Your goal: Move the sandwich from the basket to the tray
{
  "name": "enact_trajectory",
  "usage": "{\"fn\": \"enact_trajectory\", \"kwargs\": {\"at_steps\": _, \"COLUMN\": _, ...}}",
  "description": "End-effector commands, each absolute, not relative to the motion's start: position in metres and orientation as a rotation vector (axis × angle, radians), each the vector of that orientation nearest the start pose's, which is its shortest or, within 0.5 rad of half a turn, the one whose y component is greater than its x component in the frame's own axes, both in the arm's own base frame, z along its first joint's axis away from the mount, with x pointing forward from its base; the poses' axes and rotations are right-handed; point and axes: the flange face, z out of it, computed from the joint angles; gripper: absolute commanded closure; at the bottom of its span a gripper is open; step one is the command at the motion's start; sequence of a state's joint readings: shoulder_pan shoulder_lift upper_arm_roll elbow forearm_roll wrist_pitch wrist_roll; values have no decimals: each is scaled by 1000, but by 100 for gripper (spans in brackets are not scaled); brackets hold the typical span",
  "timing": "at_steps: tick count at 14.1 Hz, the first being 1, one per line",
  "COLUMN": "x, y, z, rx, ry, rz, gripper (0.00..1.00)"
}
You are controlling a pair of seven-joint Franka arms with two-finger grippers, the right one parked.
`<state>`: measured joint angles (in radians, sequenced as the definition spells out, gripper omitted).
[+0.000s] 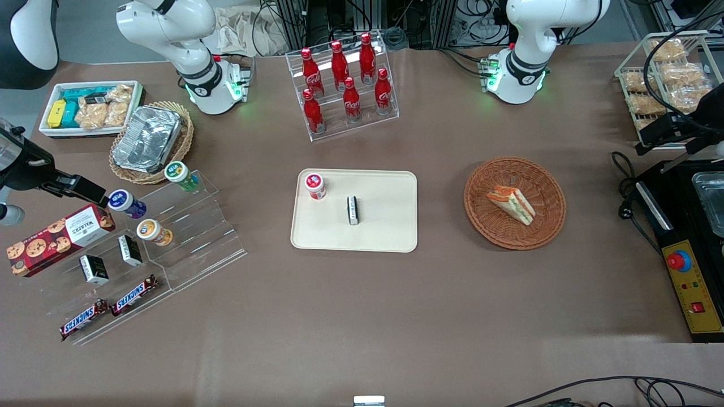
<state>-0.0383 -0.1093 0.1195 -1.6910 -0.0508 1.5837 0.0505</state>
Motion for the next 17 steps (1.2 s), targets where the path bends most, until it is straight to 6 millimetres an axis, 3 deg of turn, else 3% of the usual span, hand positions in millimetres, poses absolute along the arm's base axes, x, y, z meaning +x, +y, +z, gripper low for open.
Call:
{"fn": "enact_trajectory", "kwargs": {"at_steps": 1, "x": 520, "y": 42, "z": 633, "rx": -3178, "ry": -70, "rz": -48, "gripper": 1}}
{"fn": "enact_trajectory", "kwargs": {"at_steps": 5, "x": 518, "y": 47, "z": 635, "rx": -3174, "ry": -82, "rz": -48, "gripper": 1}}
{"fn": "enact_trajectory", "kwargs": {"at_steps": 9, "x": 513, "y": 69, "z": 627, "rx": -3196, "ry": -159, "rz": -9, "gripper": 1}}
{"fn": "enact_trajectory", "kwargs": {"at_steps": 11, "x": 513, "y": 67, "z": 622, "rx": -3200, "ry": -155, "rz": 8, "gripper": 1}}
{"fn": "enact_trajectory", "kwargs": {"at_steps": 17, "x": 483, "y": 50, "z": 585, "rx": -3238, "ry": -127, "rz": 93, "gripper": 1}}
